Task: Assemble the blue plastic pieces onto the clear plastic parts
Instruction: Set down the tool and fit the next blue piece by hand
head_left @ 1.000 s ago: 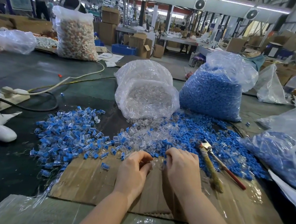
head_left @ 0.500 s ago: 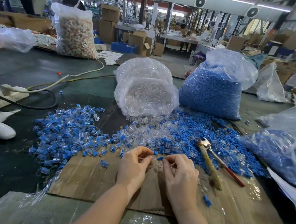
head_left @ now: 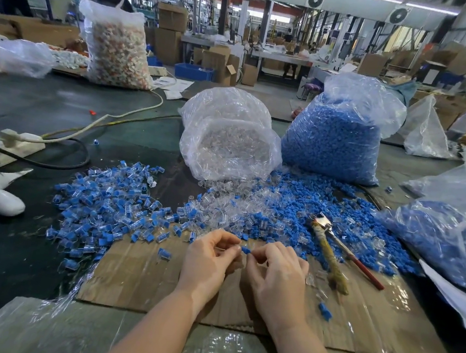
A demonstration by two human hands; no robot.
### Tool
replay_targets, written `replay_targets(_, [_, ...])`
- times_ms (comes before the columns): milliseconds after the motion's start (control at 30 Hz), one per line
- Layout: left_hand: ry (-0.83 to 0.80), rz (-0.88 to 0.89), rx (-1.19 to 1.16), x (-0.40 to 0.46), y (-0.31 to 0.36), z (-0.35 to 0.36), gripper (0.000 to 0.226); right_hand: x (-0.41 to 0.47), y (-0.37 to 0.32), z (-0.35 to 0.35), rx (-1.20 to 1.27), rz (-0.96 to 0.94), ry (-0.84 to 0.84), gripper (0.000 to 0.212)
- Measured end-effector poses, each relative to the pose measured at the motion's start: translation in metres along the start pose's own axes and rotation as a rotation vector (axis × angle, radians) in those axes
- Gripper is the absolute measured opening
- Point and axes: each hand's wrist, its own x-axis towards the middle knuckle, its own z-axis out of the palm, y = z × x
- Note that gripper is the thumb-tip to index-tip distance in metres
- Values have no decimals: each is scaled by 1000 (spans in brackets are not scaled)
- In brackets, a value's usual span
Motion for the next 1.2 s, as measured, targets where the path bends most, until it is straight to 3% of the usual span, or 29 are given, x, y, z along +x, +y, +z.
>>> replay_targets(367, [-49, 51, 103, -3, 1, 0, 19, -1, 2, 2, -49, -67, 26, 21])
replay_targets(600, [-48, 55, 71, -3, 4, -1, 16, 0, 1, -1, 40, -49, -14, 6])
replay_targets(733, [-48, 92, 135, -3, 4, -2, 16, 1, 1, -2, 70, -62, -59, 22])
replay_targets(1200, [-24, 114, 205, 0, 2, -2, 19, 2, 2, -4, 100, -93, -57, 19])
